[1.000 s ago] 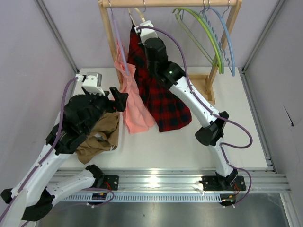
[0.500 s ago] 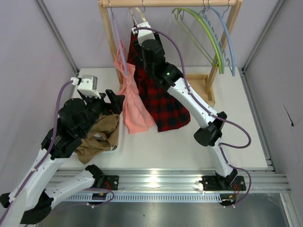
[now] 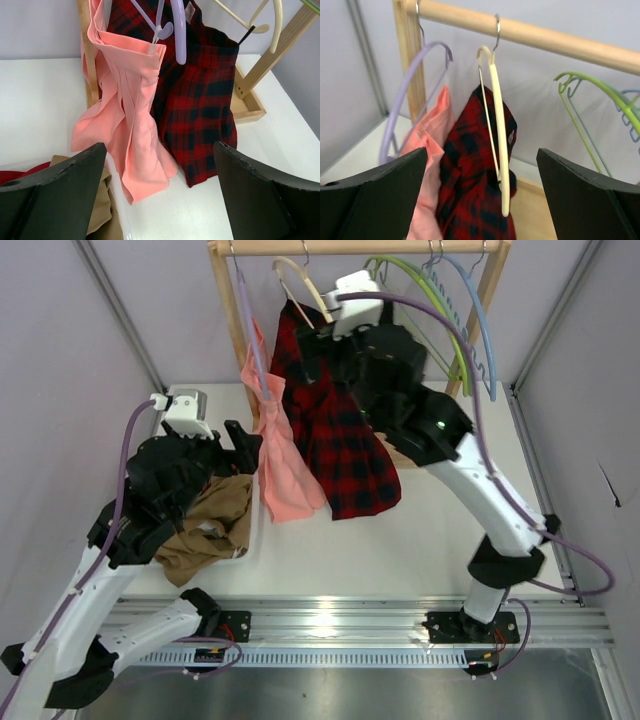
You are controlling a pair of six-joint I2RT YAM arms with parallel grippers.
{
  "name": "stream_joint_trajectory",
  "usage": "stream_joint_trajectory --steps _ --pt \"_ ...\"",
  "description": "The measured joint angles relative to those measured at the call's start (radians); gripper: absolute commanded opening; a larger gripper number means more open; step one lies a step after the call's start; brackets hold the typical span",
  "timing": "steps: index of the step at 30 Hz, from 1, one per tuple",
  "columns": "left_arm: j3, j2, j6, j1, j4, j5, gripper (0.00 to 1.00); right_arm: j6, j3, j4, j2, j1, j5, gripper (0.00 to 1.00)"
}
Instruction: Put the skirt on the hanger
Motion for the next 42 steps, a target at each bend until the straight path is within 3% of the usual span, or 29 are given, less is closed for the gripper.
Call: stream_joint_trajectory --steps 3,12,16,24,32,42 --pt "0.011 0.014 0.000 0.027 -0.010 0.031 0.95 0.045 -0.159 0.004 -0.175 0.018 -0.015 0.99" --pt "-0.003 -0.022 -0.061 0.242 -0.047 0.209 0.98 0.306 -0.934 0.076 -0.795 0.043 -0.078 0.99" --pt "-0.142 -0.114 -0.145 0.338 -0.021 0.320 0.98 0.425 -1.210 0.083 -0.971 0.043 -0.074 0.99" --pt "-0.407 -0.334 -0.240 0.356 -0.026 0.356 0.99 0.647 -1.653 0.096 -1.176 0.042 -0.060 0.99" --pt "-0.576 -0.548 -0.278 0.358 -0.026 0.293 0.99 0.722 -1.801 0.142 -1.125 0.042 -0.008 0.99" --pt "-0.610 -0.528 -0.274 0.359 0.020 0.270 0.99 0.678 -1.815 0.250 -1.176 0.042 0.045 0.99"
